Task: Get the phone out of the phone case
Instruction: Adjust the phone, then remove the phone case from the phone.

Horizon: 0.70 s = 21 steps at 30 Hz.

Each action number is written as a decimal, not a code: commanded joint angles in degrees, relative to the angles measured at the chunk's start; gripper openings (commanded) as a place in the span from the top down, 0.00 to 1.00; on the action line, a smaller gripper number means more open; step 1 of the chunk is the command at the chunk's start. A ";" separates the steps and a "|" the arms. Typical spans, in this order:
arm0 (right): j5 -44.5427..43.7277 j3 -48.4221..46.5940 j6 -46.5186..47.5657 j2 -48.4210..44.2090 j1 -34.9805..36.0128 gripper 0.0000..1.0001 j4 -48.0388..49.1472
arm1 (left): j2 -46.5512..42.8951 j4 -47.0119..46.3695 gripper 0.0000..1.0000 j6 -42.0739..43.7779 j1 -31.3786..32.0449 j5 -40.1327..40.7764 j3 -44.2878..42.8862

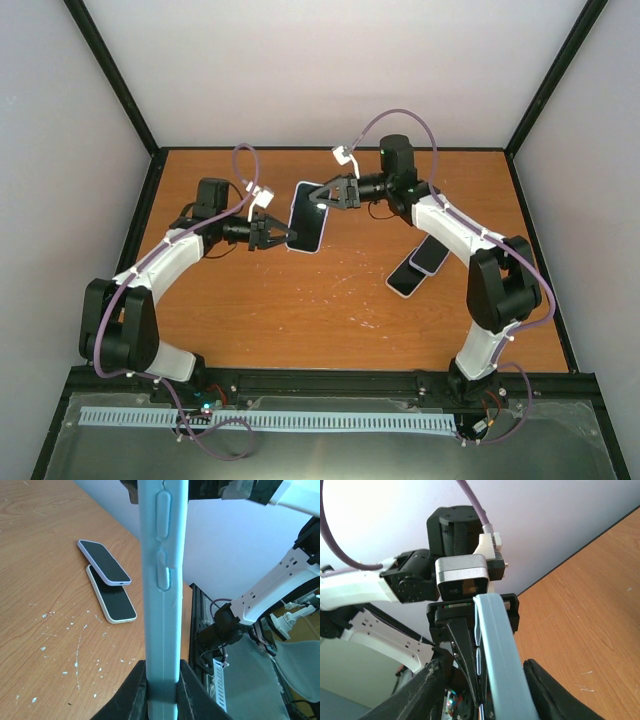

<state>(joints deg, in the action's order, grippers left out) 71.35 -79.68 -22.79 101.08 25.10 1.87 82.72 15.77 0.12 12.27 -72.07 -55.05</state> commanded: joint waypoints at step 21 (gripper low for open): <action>-0.36 3.98 -26.79 -0.22 -2.01 0.97 26.39 | -3.67 1.34 0.73 3.13 -0.39 0.36 -0.67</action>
<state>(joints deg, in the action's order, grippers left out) 70.22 -75.64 -45.67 101.51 23.99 23.83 81.69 11.05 -4.86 12.21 -74.28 -55.02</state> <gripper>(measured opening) 0.106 0.246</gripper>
